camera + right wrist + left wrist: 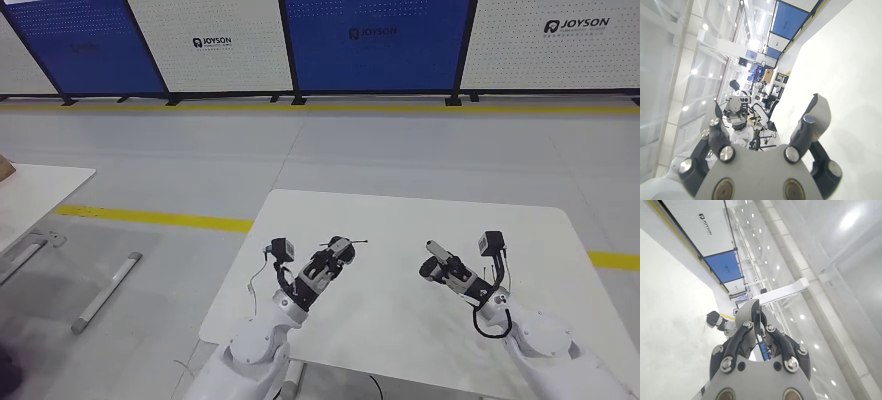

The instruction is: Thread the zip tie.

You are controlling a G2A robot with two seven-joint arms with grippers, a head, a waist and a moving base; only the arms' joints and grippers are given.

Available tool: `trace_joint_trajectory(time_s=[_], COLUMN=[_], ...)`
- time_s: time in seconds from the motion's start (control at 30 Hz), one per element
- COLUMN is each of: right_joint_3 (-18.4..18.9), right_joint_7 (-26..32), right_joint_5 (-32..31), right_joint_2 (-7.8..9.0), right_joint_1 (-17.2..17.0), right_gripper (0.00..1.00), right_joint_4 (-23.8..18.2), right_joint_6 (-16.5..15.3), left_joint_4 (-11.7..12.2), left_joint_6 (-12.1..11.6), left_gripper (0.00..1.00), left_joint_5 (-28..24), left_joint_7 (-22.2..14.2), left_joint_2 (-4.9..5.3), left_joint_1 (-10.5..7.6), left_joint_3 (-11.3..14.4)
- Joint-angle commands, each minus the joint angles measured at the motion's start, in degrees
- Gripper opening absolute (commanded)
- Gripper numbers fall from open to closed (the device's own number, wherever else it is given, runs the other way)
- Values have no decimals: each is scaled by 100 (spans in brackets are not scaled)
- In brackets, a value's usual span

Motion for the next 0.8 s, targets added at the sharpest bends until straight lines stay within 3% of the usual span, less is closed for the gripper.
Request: trace_joint_trajectory(time_s=[0.0, 0.3, 0.43, 0.5, 0.6, 0.7, 0.77], right_joint_3=[0, 0, 0, 0, 0, 0, 0], right_joint_7=[0, 0, 0, 0, 0, 0, 0], right_joint_5=[0, 0, 0, 0, 0, 0, 0], right_joint_2=[0, 0, 0, 0, 0, 0, 0], right_joint_1=[0, 0, 0, 0, 0, 0, 0], right_gripper=[100, 100, 100, 100, 100, 100, 100], right_joint_4=[0, 0, 0, 0, 0, 0, 0], right_joint_6=[0, 0, 0, 0, 0, 0, 0], left_joint_4=[238, 983, 1054, 901, 419, -244, -860], left_joint_6=[64, 233, 146, 15, -283, -705, -718], left_gripper=[0, 0, 0, 0, 0, 0, 0], left_joint_5=[55, 479, 357, 213, 88, -23, -169], left_joint_7=[7, 432, 427, 375, 312, 221, 197], left_joint_2=[-6, -30, -31, -19, 16, 56, 71], left_joint_1=[-132, -474, -520, -466, -230, 139, 451], left_joint_3=[89, 338, 354, 280, 105, -89, -216])
